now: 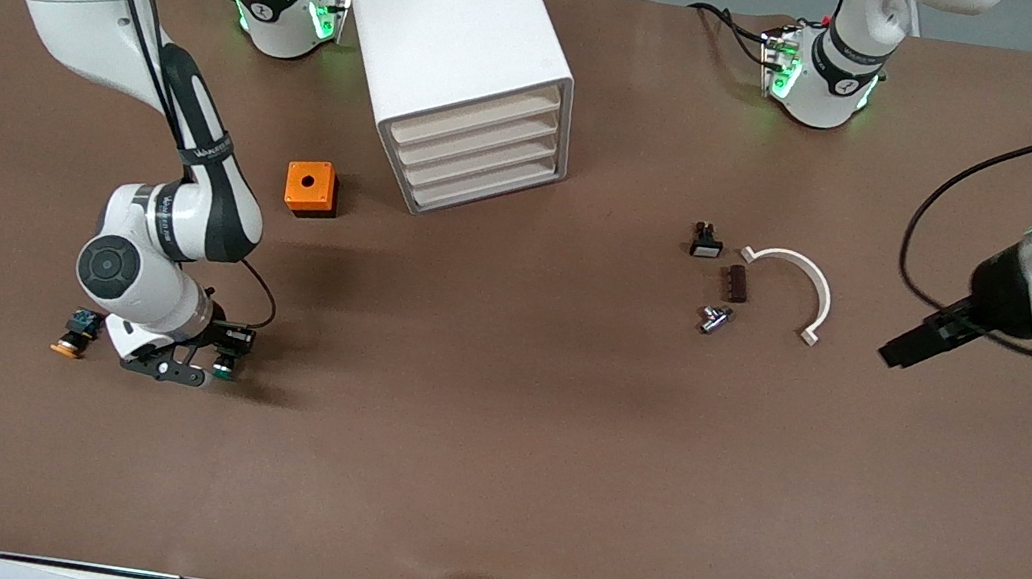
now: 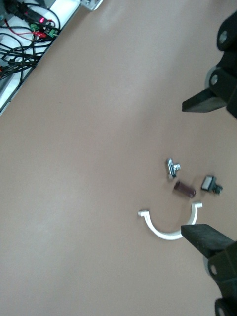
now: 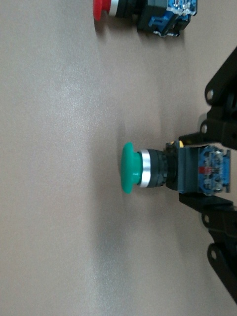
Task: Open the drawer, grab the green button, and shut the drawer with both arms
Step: 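Set the green button beside the red button while the left gripper withdraws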
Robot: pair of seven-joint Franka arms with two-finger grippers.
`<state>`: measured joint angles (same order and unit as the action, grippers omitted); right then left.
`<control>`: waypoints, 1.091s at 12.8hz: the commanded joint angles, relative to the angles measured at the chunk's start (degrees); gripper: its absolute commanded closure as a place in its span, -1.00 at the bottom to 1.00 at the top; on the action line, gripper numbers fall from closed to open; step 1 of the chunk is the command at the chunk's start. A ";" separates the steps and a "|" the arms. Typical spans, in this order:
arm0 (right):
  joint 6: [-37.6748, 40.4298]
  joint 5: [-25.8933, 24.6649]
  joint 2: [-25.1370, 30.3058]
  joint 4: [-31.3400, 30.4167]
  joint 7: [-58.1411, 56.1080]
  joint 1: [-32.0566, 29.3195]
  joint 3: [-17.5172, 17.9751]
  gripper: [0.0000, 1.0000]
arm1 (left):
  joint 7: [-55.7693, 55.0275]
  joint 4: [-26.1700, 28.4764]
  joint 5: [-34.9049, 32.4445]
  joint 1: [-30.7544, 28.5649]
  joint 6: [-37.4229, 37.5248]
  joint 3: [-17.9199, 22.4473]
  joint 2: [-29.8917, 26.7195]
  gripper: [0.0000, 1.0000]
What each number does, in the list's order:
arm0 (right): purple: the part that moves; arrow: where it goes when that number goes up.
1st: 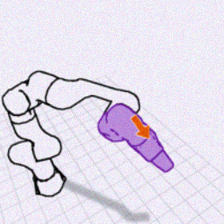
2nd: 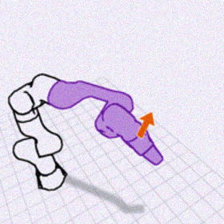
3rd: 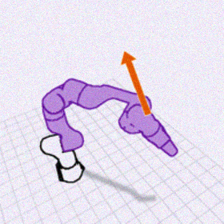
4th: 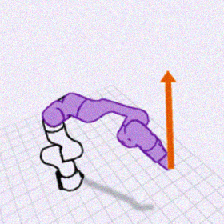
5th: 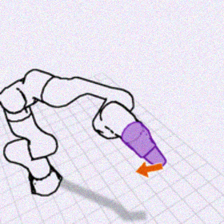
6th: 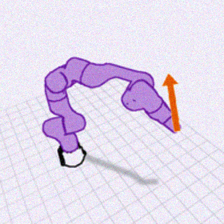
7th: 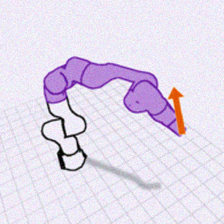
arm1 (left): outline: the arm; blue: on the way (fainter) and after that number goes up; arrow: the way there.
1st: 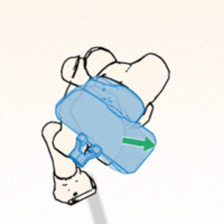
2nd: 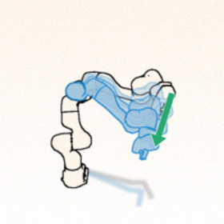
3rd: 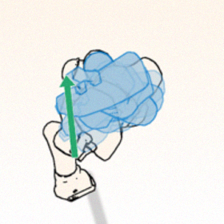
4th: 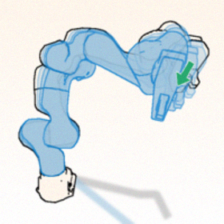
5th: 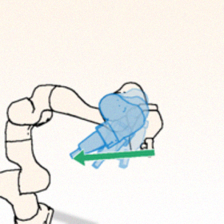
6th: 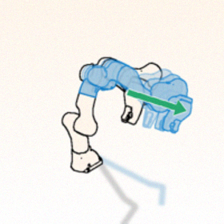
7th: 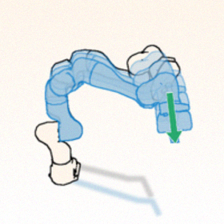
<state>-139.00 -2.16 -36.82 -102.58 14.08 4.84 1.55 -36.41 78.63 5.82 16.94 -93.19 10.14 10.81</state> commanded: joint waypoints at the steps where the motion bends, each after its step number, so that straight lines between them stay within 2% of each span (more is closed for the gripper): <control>1: 0.22 0.41 1.75 -1.05 -0.72 -0.01 0.12 -1.00 | 7.73 5.38 -1.16 -10.39 1.86 -8.43 -6.66 -1.00; 2: 0.31 0.41 2.19 -0.78 -0.81 -0.01 0.12 -1.00 | 10.36 6.62 -1.16 -13.74 3.00 -10.64 -8.51 -1.00; 4: 1.00 0.41 3.42 0.27 -4.74 -0.18 0.12 -1.00 | 14.94 8.81 -1.16 -15.52 4.94 -11.28 -11.67 -1.00; 6: 6.08 0.41 4.82 2.64 -7.66 -0.71 0.03 -1.00 | 19.16 12.67 -1.33 -17.63 5.12 -12.85 -15.27 -1.00; 9: 14.25 0.76 8.42 5.72 -8.02 -0.80 -0.14 -1.00 | 22.96 16.46 -6.25 -18.17 5.12 -15.32 -19.68 -1.00; 13: 33.91 0.23 12.91 14.75 -10.99 -1.58 -0.58 -1.00 | 24.36 17.26 -6.43 -18.17 5.12 -15.24 -20.83 -1.00; 14: 36.75 0.23 14.22 15.65 -11.70 -2.89 -0.50 -1.00 | 24.45 17.26 -6.43 -18.17 5.12 -15.24 -20.83 -1.00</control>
<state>-107.50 -2.18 -24.59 -89.16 4.84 4.13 0.72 -13.45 94.57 0.60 -0.33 -87.58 -4.45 -8.93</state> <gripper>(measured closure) 0.000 0.000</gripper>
